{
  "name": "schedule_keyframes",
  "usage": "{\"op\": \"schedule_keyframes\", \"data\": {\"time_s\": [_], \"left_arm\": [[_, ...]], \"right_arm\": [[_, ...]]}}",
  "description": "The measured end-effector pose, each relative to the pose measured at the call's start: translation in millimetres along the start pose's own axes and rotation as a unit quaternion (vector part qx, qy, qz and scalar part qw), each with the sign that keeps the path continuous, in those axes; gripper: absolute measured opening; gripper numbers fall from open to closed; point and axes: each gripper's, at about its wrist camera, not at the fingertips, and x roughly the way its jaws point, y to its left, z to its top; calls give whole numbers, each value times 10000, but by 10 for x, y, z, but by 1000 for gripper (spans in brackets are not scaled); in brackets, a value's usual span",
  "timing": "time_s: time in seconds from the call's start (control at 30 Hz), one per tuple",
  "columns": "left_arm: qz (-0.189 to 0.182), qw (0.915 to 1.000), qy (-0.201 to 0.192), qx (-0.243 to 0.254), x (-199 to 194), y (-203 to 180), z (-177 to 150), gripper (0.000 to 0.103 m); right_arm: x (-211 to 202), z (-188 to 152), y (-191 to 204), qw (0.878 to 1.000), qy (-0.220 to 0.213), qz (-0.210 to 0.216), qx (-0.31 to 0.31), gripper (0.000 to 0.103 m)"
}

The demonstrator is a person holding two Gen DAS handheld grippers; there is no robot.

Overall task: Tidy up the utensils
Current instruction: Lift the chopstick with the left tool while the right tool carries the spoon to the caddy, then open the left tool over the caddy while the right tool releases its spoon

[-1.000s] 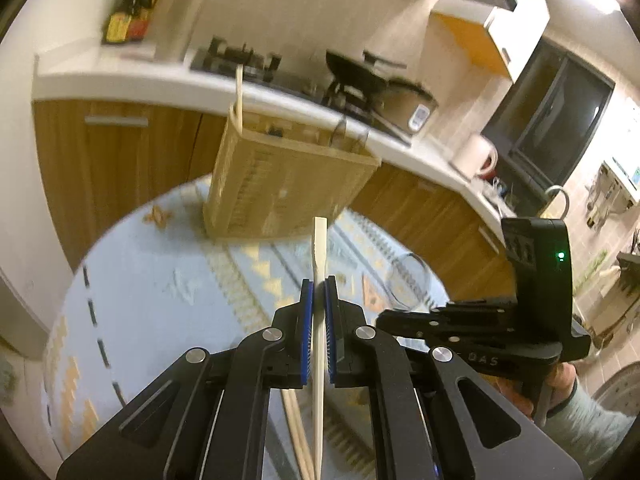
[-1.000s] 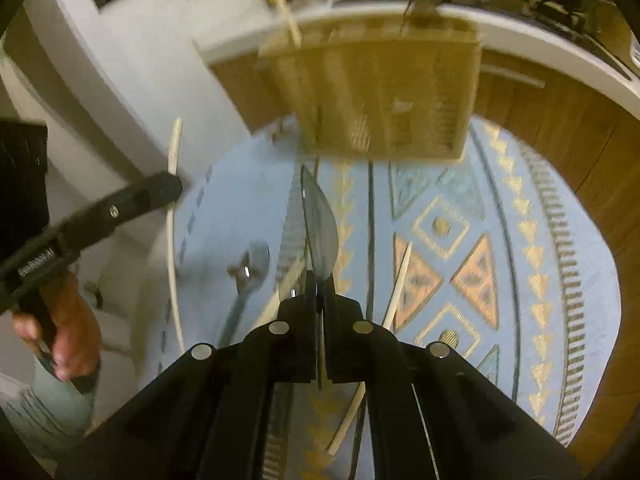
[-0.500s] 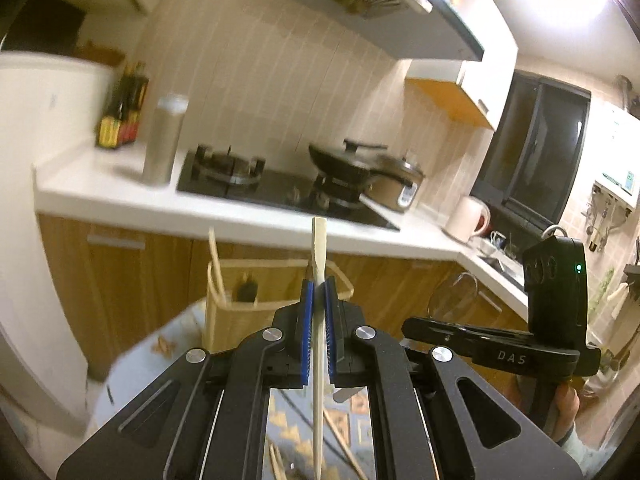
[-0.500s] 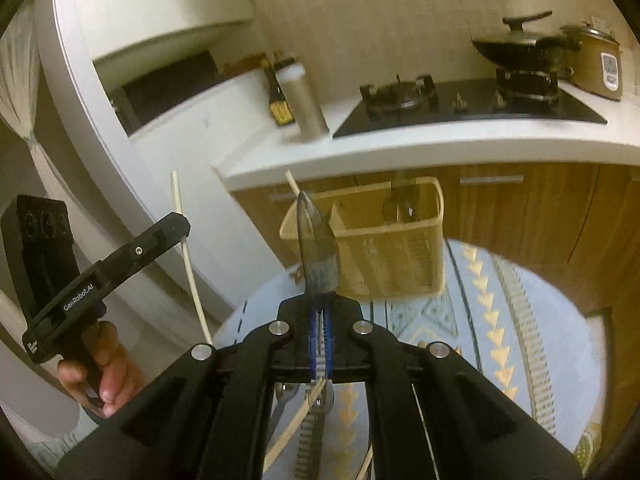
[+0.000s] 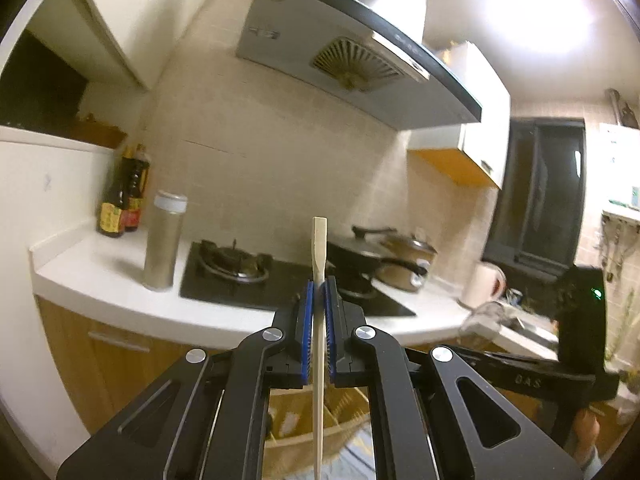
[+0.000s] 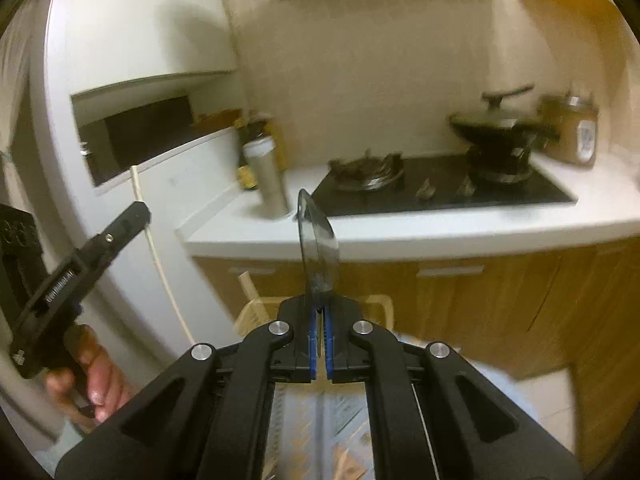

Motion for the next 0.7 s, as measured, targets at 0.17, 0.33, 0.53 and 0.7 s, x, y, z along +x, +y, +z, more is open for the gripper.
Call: {"op": "schedule_keyframes", "data": {"time_s": [0.17, 0.33, 0.53, 0.7], "left_arm": [[309, 9994, -176, -22, 256, 156, -38, 4], [748, 9961, -370, 286, 399, 230, -202, 4], [888, 9944, -266, 511, 566, 266, -428, 4], [878, 9951, -89, 450, 627, 347, -559, 4]], "right_arm": [[249, 15, -13, 9986, -109, -449, -268, 2], [561, -46, -159, 9983, 79, -556, -169, 2], [880, -139, -327, 9978, 464, -482, 44, 2], [997, -236, -301, 9965, 600, -583, -70, 2]]}}
